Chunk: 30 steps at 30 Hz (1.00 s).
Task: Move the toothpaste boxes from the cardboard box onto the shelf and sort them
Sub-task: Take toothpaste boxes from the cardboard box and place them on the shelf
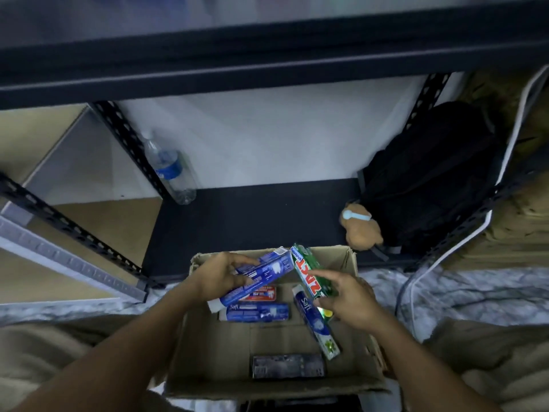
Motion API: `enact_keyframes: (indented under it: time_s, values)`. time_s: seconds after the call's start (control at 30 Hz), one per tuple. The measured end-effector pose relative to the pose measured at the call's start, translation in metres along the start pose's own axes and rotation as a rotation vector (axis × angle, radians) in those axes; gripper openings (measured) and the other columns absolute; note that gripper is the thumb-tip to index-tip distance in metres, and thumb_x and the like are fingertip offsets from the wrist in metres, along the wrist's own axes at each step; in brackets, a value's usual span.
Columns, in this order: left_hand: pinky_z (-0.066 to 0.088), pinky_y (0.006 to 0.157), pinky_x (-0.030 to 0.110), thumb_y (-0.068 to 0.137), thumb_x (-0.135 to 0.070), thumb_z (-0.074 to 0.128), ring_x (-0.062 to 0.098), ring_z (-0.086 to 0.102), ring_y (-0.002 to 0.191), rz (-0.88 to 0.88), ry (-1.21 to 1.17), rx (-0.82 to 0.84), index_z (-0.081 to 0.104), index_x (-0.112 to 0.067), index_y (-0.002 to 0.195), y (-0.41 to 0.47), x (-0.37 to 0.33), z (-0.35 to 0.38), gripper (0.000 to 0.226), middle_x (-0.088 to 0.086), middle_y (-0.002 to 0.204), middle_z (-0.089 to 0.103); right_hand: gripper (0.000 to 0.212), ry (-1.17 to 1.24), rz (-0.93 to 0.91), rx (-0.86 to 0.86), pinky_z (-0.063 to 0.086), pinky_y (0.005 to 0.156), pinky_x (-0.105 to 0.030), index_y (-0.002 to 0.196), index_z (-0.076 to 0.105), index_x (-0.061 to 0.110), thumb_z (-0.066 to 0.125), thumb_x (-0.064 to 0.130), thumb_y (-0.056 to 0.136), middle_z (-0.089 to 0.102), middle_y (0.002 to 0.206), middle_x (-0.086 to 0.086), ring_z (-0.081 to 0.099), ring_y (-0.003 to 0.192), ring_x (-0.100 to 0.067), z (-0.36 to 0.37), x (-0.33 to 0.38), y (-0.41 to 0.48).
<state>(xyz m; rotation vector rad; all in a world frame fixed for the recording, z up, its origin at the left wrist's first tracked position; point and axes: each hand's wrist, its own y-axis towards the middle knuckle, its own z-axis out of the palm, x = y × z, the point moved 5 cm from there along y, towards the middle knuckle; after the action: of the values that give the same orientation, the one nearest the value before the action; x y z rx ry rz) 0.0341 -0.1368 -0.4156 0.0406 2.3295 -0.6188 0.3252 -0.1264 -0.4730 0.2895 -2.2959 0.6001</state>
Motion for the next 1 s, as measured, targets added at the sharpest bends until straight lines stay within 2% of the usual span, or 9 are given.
enact_keyframes:
  time_s: [0.07, 0.13, 0.17, 0.3, 0.47, 0.6, 0.77, 0.9, 1.0]
  values:
    - [0.058, 0.073, 0.020, 0.091, -0.029, 0.070, 0.000, 0.069, 0.091, 0.048, 0.016, -0.075, 0.060, -0.039, 0.130, -0.006, -0.021, -0.015, 0.041, -0.013, 0.111, 0.069, 0.061, 0.146, -0.064, -0.033, 0.060, 0.078, -0.045, 0.126, 0.046, 0.069, 0.076, 0.045, 0.078, 0.067, 0.121, 0.014, 0.069, 0.097, -0.009, -0.022, 0.020, -0.010]
    - [0.057, 0.077, 0.020, 0.092, -0.028, 0.069, -0.004, 0.067, 0.093, 0.110, 0.020, -0.150, 0.060, -0.038, 0.131, -0.012, -0.044, -0.029, 0.041, -0.015, 0.114, 0.068, 0.061, 0.269, -0.136, -0.115, 0.062, 0.077, -0.038, 0.125, 0.057, 0.057, 0.080, 0.021, 0.082, 0.062, 0.128, 0.011, 0.067, 0.105, -0.007, -0.049, 0.044, -0.021]
    - [0.056, 0.078, 0.020, 0.093, -0.028, 0.068, -0.006, 0.066, 0.094, 0.141, 0.012, -0.177, 0.060, -0.039, 0.132, -0.016, -0.056, -0.034, 0.041, -0.017, 0.114, 0.067, 0.061, 0.295, -0.174, -0.153, 0.062, 0.080, -0.035, 0.125, 0.059, 0.054, 0.080, 0.016, 0.082, 0.062, 0.128, 0.010, 0.066, 0.106, -0.004, -0.062, 0.054, -0.027]
    - [0.060, 0.078, 0.027, 0.093, -0.029, 0.068, 0.002, 0.069, 0.096, 0.243, -0.128, -0.278, 0.060, -0.037, 0.132, -0.036, -0.099, -0.054, 0.041, -0.014, 0.112, 0.069, 0.058, 0.269, -0.299, -0.296, 0.058, 0.090, -0.033, 0.126, 0.059, 0.053, 0.080, 0.024, 0.081, 0.057, 0.125, 0.008, 0.062, 0.113, -0.010, -0.110, 0.095, -0.051]
    - [0.062, 0.080, 0.036, 0.090, -0.028, 0.072, 0.007, 0.071, 0.098, 0.327, -0.292, -0.411, 0.065, -0.032, 0.127, -0.067, -0.142, -0.073, 0.038, -0.010, 0.110, 0.072, 0.056, 0.198, -0.387, -0.379, 0.049, 0.080, -0.009, 0.128, 0.061, 0.047, 0.076, 0.014, 0.085, 0.058, 0.125, 0.014, 0.059, 0.107, 0.007, -0.162, 0.139, -0.095]
    - [0.062, 0.076, 0.041, 0.089, -0.033, 0.072, 0.014, 0.072, 0.097, 0.380, -0.339, -0.444, 0.066, -0.040, 0.122, -0.093, -0.166, -0.087, 0.034, -0.005, 0.113, 0.069, 0.056, 0.106, -0.464, -0.359, 0.050, 0.086, -0.019, 0.125, 0.060, 0.053, 0.075, 0.015, 0.087, 0.058, 0.124, 0.019, 0.059, 0.112, 0.000, -0.197, 0.170, -0.129]
    - [0.062, 0.075, 0.043, 0.088, -0.032, 0.072, 0.020, 0.073, 0.091, 0.427, -0.335, -0.494, 0.069, -0.043, 0.117, -0.124, -0.192, -0.102, 0.031, -0.001, 0.110, 0.071, 0.055, -0.024, -0.557, -0.364, 0.046, 0.084, -0.015, 0.124, 0.060, 0.056, 0.075, 0.018, 0.087, 0.057, 0.126, 0.023, 0.057, 0.113, -0.001, -0.233, 0.210, -0.163]
    - [0.061, 0.078, 0.045, 0.088, -0.033, 0.072, 0.021, 0.073, 0.086, 0.439, -0.301, -0.530, 0.070, -0.044, 0.115, -0.142, -0.206, -0.118, 0.029, -0.001, 0.103, 0.074, 0.055, -0.064, -0.602, -0.356, 0.052, 0.095, -0.033, 0.126, 0.057, 0.058, 0.072, 0.020, 0.089, 0.056, 0.132, 0.022, 0.056, 0.117, -0.004, -0.255, 0.234, -0.173]
    - [0.059, 0.081, 0.049, 0.089, -0.035, 0.071, 0.022, 0.073, 0.085, 0.460, -0.294, -0.569, 0.070, -0.044, 0.115, -0.153, -0.215, -0.132, 0.027, -0.001, 0.102, 0.075, 0.054, -0.078, -0.621, -0.370, 0.054, 0.095, -0.040, 0.125, 0.057, 0.059, 0.072, 0.021, 0.090, 0.056, 0.131, 0.021, 0.057, 0.117, -0.006, -0.268, 0.249, -0.174]
